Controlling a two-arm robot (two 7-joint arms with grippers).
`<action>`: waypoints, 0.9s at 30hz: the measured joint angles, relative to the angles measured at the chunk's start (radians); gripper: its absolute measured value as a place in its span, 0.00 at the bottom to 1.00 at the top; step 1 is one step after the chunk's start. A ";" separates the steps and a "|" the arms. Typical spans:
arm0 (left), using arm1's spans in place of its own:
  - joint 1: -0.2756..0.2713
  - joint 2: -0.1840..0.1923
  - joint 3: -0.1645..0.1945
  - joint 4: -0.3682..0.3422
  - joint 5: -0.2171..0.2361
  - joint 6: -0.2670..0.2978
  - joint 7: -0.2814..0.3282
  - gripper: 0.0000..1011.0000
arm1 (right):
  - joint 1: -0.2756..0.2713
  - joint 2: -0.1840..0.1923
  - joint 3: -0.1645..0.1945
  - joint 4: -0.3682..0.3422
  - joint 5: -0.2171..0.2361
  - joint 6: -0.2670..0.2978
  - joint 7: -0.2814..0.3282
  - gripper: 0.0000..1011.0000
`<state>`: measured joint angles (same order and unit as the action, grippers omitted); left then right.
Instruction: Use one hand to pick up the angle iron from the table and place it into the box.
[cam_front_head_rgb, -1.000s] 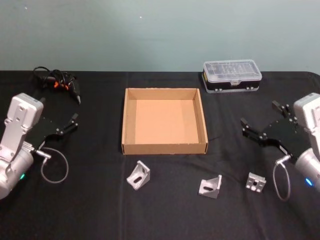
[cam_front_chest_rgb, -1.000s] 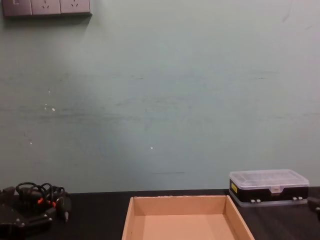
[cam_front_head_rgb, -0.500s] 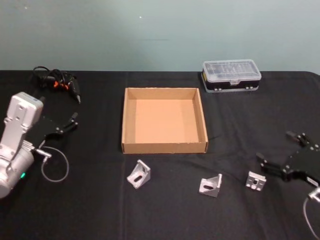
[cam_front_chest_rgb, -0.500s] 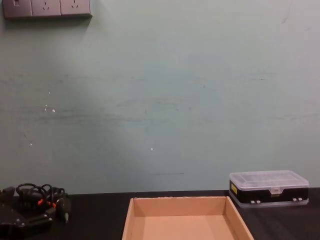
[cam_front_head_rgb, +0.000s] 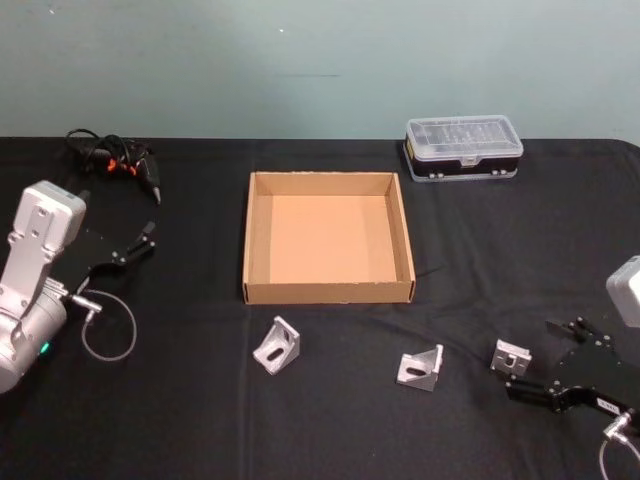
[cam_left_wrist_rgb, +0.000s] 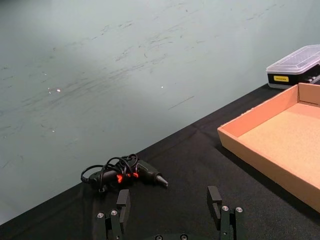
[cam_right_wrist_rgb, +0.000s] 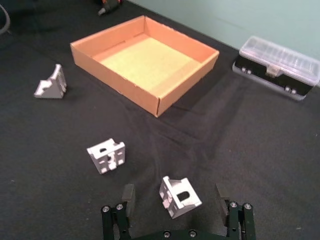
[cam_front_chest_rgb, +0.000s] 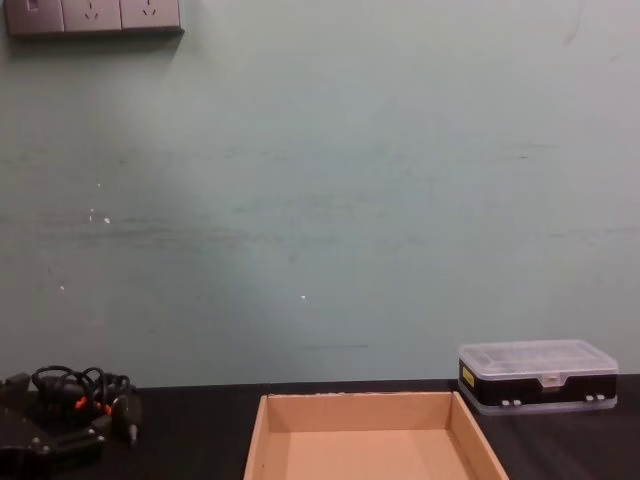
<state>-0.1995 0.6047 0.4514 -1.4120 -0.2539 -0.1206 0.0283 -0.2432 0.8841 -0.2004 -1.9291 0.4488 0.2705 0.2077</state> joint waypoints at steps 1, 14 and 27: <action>0.000 0.000 0.000 0.000 0.000 0.000 0.000 1.00 | 0.007 -0.005 -0.004 0.006 -0.003 0.007 0.001 0.99; 0.000 0.000 0.000 0.000 0.000 0.000 0.000 1.00 | 0.090 -0.080 -0.057 0.073 -0.054 0.077 0.026 0.99; 0.000 0.000 0.000 0.000 0.000 0.000 0.000 1.00 | 0.093 -0.100 -0.057 0.080 -0.067 0.096 0.009 0.99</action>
<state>-0.1995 0.6047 0.4514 -1.4120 -0.2539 -0.1205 0.0283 -0.1505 0.7840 -0.2576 -1.8492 0.3813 0.3663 0.2168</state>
